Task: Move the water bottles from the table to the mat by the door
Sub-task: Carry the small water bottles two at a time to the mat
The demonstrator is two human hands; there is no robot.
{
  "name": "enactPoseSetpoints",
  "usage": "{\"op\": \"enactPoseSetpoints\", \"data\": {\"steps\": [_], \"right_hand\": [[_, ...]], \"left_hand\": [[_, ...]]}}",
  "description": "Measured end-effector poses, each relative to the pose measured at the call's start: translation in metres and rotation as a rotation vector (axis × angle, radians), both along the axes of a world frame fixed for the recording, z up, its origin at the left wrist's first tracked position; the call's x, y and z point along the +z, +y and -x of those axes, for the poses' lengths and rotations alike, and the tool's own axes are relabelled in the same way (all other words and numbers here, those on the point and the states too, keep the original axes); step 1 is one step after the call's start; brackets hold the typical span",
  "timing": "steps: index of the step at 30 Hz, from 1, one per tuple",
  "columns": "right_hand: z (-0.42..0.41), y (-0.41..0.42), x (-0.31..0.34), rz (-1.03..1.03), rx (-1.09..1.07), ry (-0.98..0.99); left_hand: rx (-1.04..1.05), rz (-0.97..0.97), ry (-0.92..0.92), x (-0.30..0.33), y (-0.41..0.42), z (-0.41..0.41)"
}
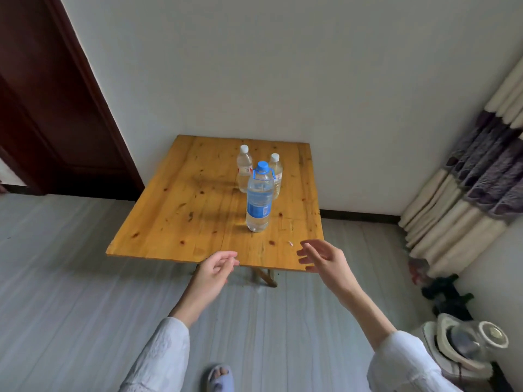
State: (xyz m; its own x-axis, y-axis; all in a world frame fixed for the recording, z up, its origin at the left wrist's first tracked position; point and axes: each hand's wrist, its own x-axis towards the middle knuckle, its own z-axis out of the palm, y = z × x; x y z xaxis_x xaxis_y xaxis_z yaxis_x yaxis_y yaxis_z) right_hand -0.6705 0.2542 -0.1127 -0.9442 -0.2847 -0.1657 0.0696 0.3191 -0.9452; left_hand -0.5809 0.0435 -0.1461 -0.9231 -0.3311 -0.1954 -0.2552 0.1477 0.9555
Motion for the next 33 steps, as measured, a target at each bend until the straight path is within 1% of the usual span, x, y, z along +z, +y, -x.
{"op": "enactPoseSetpoints", "data": {"steps": [2, 5, 10, 13, 18, 21, 24, 26, 29, 31, 33], "right_hand": [[0.036, -0.017, -0.002, 0.034, -0.036, -0.015], [0.097, -0.047, -0.003, 0.066, -0.094, 0.011], [0.187, -0.099, -0.013, 0.069, -0.178, -0.021], [0.230, -0.118, -0.026, 0.017, -0.187, -0.039], [0.305, -0.143, -0.050, -0.142, -0.198, -0.015], [0.350, -0.158, -0.067, -0.267, -0.158, 0.044], [0.389, -0.170, -0.081, -0.426, -0.041, 0.105], [0.408, -0.176, -0.089, -0.506, 0.029, 0.143], [0.422, -0.181, -0.101, -0.502, 0.057, 0.200], [0.426, -0.182, -0.107, -0.491, 0.065, 0.222], [0.428, -0.181, -0.114, -0.510, 0.089, 0.231]], "left_hand": [[-0.010, -0.006, -0.006, -0.005, -0.022, 0.037], [-0.027, 0.008, -0.002, -0.009, -0.057, 0.100], [-0.071, 0.068, 0.010, -0.011, -0.120, 0.200], [-0.087, 0.144, -0.007, -0.017, -0.144, 0.254], [-0.221, 0.242, -0.083, -0.041, -0.162, 0.328], [-0.163, 0.292, -0.054, -0.051, -0.167, 0.370], [-0.086, 0.382, 0.010, -0.056, -0.176, 0.412], [-0.077, 0.416, 0.003, -0.060, -0.181, 0.438], [-0.103, 0.426, -0.044, -0.069, -0.180, 0.467], [-0.129, 0.467, -0.046, -0.077, -0.177, 0.477], [-0.110, 0.504, -0.029, -0.083, -0.174, 0.482]]}}
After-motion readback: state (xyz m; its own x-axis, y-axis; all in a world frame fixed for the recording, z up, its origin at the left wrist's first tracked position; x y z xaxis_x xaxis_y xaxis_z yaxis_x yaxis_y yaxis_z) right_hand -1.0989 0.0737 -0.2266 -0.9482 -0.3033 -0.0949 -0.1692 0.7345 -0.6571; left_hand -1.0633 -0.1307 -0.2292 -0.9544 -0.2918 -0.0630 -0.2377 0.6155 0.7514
